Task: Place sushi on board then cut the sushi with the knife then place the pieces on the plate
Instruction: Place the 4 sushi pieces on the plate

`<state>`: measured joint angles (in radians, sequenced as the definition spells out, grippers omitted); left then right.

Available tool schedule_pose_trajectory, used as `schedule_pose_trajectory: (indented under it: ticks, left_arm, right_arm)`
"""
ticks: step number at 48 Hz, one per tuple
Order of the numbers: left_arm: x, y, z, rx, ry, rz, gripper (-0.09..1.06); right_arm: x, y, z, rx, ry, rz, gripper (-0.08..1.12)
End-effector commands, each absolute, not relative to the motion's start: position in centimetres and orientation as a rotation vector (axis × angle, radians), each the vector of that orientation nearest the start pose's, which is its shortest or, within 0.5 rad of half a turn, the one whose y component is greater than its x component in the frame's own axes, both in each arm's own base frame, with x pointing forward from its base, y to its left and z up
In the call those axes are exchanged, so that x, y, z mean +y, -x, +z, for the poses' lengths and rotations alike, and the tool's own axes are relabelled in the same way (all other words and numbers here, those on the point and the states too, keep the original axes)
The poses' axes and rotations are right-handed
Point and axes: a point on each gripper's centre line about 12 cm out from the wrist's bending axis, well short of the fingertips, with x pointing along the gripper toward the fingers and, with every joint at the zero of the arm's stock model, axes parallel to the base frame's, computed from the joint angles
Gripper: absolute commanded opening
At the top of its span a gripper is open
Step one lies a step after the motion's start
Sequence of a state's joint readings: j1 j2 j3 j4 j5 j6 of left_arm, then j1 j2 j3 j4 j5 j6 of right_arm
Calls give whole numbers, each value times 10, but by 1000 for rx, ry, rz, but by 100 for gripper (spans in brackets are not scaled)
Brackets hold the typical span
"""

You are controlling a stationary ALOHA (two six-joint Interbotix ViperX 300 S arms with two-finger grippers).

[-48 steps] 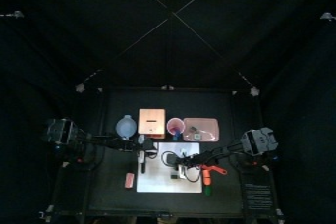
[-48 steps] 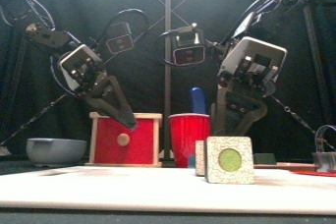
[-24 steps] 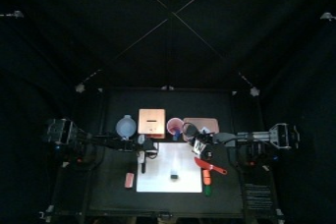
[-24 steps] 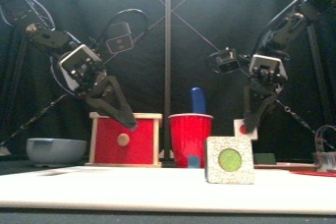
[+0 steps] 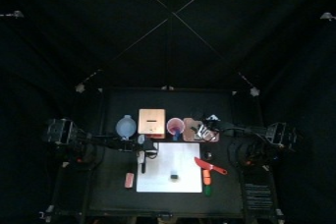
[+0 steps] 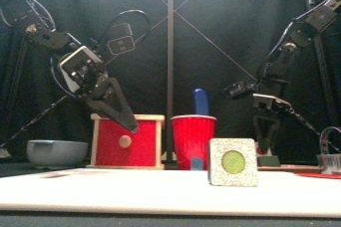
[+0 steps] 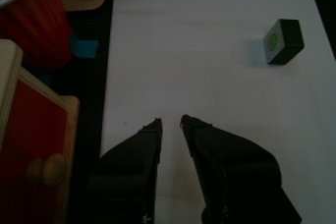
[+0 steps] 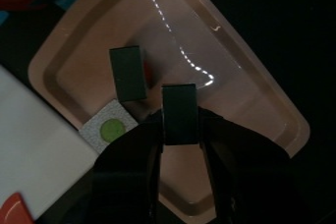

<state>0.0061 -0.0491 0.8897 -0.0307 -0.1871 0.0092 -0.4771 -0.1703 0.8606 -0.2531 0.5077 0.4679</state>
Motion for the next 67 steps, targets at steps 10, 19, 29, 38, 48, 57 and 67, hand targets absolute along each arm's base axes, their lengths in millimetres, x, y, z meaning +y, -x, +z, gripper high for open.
schedule_pose_trajectory:
  ticks: [10,19,29,38,48,57,67]
  left_arm:
    - [5,-342,139,635,24,25,67]
    - [5,-342,139,633,24,25,67]
    - [4,-343,140,632,23,23,67]
    - [4,-343,140,632,24,22,67]
    - [4,-342,140,633,23,22,67]
    - [4,-343,140,632,24,22,67]
    - [3,-342,139,633,24,21,67]
  right_arm:
    - [-148,-251,123,1120,-425,-670,79]
    - [-146,-247,132,1121,-418,-676,86]
    - [-120,-257,159,1102,-366,-608,86]
    - [-57,-293,183,1022,-275,-387,86]
    - [19,-324,193,964,-161,-142,86]
    - [63,-348,192,926,-135,-19,86]
    - [83,-374,182,933,-172,11,86]
